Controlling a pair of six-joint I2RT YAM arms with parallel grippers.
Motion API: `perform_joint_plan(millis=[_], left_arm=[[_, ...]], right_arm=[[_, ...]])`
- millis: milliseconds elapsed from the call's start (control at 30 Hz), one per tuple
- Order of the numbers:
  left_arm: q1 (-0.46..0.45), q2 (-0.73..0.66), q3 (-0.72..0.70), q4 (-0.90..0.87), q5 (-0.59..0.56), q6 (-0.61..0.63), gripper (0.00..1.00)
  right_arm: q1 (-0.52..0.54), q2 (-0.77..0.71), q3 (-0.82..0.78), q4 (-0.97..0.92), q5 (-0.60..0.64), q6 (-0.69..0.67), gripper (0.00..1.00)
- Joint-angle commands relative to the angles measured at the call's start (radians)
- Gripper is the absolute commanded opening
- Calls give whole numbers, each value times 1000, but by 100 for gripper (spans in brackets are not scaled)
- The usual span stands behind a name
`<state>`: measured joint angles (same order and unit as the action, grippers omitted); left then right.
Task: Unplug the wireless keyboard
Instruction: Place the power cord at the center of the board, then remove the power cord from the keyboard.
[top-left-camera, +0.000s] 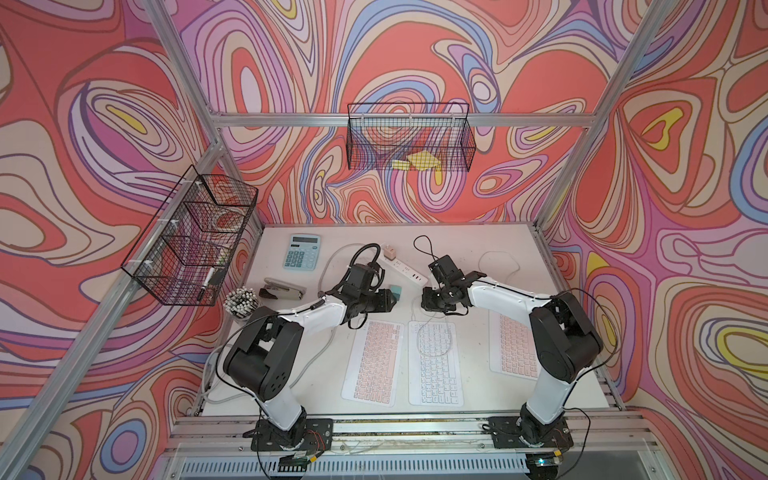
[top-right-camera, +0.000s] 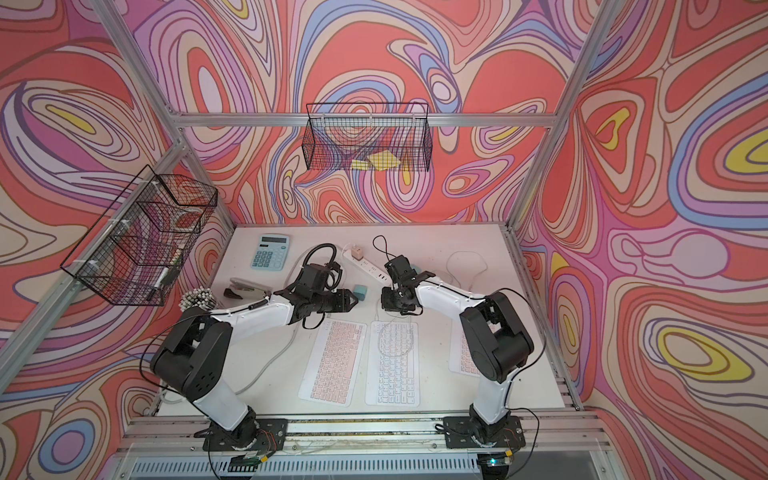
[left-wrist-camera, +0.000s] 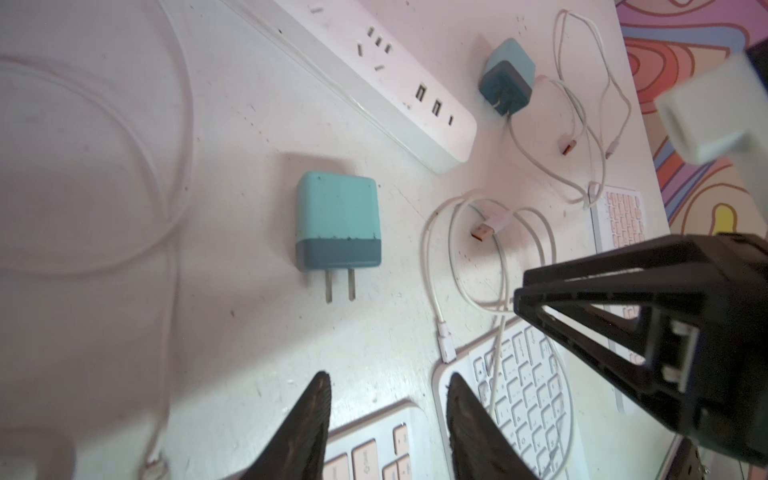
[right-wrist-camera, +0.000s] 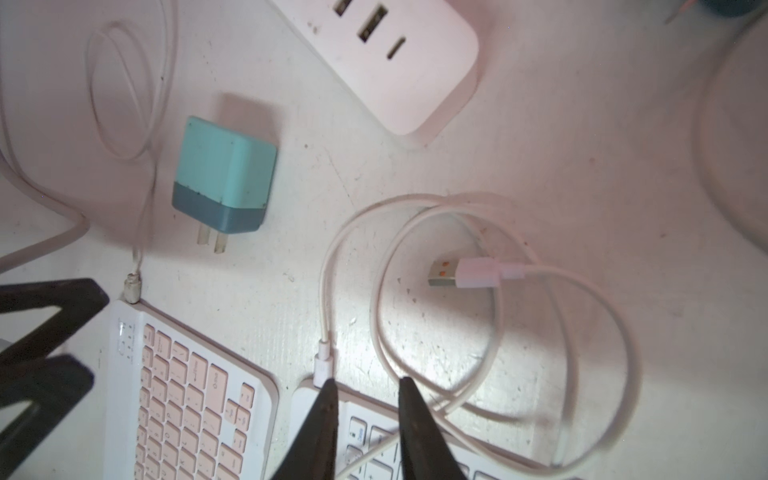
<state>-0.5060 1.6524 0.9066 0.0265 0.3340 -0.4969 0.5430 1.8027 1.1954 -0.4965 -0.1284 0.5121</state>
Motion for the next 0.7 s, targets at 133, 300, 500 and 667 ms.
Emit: perform_joint_plan(millis=[133, 300, 500, 667], left_arm=[[-20, -100, -140, 62, 34, 18, 46], [-38, -147, -231, 132, 17, -5, 46], [-46, -165, -301, 203, 14, -28, 46], [-48, -157, -319, 239, 37, -22, 46]], right_arm=[[79, 52, 96, -98, 106, 55, 26], [92, 82, 110, -115, 104, 131, 26], [117, 153, 184, -197, 117, 171, 28], [144, 201, 229, -239, 143, 191, 33]])
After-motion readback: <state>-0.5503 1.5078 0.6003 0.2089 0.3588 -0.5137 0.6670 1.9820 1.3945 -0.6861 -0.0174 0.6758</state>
